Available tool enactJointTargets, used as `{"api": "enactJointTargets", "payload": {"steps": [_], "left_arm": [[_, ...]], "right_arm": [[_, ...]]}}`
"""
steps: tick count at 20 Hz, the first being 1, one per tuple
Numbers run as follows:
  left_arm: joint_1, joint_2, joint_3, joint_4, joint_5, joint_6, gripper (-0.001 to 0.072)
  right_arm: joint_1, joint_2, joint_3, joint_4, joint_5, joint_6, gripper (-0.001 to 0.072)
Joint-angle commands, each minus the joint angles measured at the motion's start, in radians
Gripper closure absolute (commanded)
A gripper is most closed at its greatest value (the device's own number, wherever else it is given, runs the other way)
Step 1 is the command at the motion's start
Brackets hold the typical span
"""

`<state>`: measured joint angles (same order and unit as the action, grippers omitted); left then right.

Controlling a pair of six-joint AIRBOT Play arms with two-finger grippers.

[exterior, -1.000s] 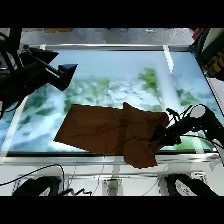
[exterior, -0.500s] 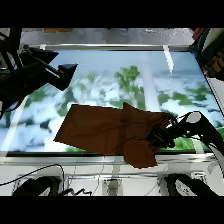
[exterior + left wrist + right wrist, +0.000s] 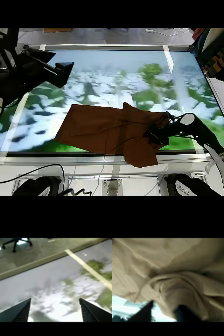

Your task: Fold the clothes and pants, and hang the long-sleeved shirts on hangers.

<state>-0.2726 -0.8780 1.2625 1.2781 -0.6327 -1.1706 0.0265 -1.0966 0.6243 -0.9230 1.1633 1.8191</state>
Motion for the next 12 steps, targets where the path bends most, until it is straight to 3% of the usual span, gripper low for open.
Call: {"api": "enactJointTargets", "payload": {"steps": [1, 2, 5, 8, 9, 12], "left_arm": [[0.114, -0.026, 0.0, 0.005, -0.074, -0.144, 0.0127], [0.182, -0.039, 0.0, 0.005, -0.14, -0.202, 0.0187], [0.412, -0.096, 0.0, 0.005, -0.387, -0.23, 0.0212], [0.624, -0.198, -0.014, 0.0, -0.648, -0.142, 0.0211], [0.674, -0.222, -0.045, -0.01, -0.654, -0.137, 0.0211], [0.756, -0.287, -0.198, -0.083, -0.657, 0.019, 0.0211]], "right_arm": [[0.069, -0.007, 0.003, -0.037, -0.172, -0.006, 0.0658], [0.069, -0.007, 0.008, -0.046, -0.2, -0.021, 0.0699], [0.069, -0.006, 0.018, -0.05, -0.202, -0.136, 0.0699], [0.069, -0.006, 0.019, -0.05, -0.187, -0.217, 0.0699], [0.069, -0.006, 0.02, -0.05, -0.187, -0.217, 0.0699], [0.069, -0.006, 0.019, -0.05, -0.187, -0.218, 0.0699]]}}
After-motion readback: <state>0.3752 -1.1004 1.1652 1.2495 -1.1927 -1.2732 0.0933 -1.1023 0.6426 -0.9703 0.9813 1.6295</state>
